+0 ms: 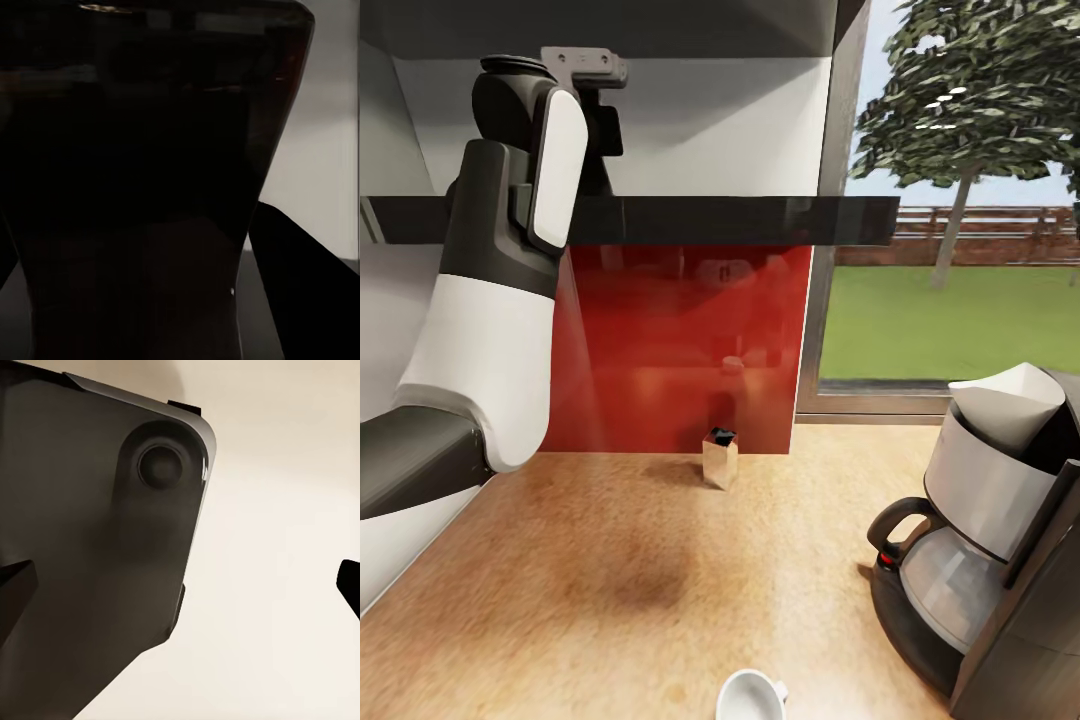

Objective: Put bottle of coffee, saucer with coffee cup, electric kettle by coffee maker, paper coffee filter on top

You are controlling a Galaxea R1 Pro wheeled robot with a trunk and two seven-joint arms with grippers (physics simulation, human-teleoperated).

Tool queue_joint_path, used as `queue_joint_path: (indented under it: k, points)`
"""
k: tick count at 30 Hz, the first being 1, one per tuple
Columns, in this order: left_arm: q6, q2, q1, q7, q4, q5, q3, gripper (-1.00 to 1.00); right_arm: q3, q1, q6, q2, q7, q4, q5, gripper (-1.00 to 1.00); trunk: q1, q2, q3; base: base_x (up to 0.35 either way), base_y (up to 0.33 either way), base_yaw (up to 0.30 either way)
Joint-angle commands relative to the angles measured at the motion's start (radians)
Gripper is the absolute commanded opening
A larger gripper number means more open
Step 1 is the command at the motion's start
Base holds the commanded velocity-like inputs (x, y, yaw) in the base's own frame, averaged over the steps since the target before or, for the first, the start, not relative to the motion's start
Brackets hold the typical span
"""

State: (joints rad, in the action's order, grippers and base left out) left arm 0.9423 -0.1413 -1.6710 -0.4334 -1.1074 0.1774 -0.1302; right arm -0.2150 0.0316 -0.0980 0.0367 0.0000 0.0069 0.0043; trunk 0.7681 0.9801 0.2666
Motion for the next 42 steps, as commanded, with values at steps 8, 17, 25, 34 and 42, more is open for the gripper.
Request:
queue_joint_path:
  k: [8, 17, 25, 34, 42]
  points:
    - [0.006, -0.001, -0.001, -0.007, -0.021, 0.01, -0.009, -1.0, -0.004, 0.001, -0.003, 0.0, 0.0, 0.001, 0.0, 1.0, 0.0, 0.001, 0.001, 0.0, 0.0, 0.0]
    - [0.007, -0.005, -0.001, -0.007, -0.047, 0.01, -0.013, -1.0, -0.004, 0.001, -0.003, 0.0, 0.0, 0.001, 0.0, 1.0, 0.0, 0.001, 0.001, -0.003, 0.0, 0.0]
    - [0.007, -0.006, -0.001, -0.007, -0.048, 0.01, -0.014, -1.0, -0.004, 0.001, -0.003, 0.0, 0.0, 0.001, 0.001, 1.0, 0.0, 0.001, 0.001, -0.241, 0.0, 0.0]
    - [0.007, -0.006, -0.001, -0.007, -0.053, 0.01, -0.011, -1.0, -0.004, 0.001, -0.003, 0.0, 0.0, 0.001, 0.0, 1.0, 0.0, 0.001, 0.001, -0.326, 0.0, 0.0]
    - [0.007, -0.006, -0.001, -0.006, -0.069, 0.01, -0.007, -1.0, -0.005, 0.001, -0.003, 0.002, 0.0, -0.001, 0.0, 1.0, 0.0, 0.001, 0.001, -0.234, 0.0, 0.0]
